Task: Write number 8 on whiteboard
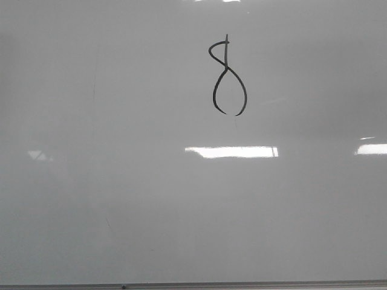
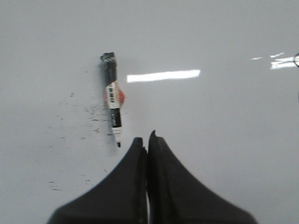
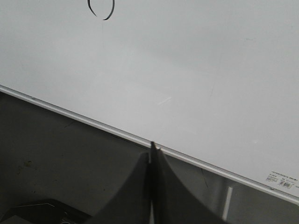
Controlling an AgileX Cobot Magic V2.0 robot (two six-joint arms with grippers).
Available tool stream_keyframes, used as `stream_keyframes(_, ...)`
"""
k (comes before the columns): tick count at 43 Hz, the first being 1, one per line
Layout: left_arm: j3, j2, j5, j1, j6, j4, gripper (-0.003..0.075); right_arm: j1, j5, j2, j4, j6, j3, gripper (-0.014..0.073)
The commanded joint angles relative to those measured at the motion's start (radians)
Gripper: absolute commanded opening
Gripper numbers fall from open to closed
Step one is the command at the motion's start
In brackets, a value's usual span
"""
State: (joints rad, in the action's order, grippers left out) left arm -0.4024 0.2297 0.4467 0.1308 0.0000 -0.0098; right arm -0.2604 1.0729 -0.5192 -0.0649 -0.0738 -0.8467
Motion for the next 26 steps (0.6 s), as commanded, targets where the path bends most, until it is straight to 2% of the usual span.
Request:
stream_keyframes(1, 0.074, -0.069, -0.175, -0.070, 0.008, -0.014, -0.0020, 0.006, -0.056, -0.006, 0.003, 0.000, -0.022, -0.0069)
stream_keyframes(10, 0.224, -0.151, -0.266, -0.160, 0.008, -0.014, -0.0020, 0.006, -0.056, -0.006, 0.003, 0.000, -0.022, -0.0069)
stream_keyframes(16, 0.304, -0.189, -0.371, -0.165, 0.008, -0.009, -0.0021, 0.006, -0.056, -0.006, 0.003, 0.000, -0.022, -0.0069)
stream_keyframes(26, 0.401, -0.252, -0.447, -0.164, 0.008, -0.007, -0.0021, 0.006, -0.054, -0.006, 0.003, 0.000, -0.022, -0.0069)
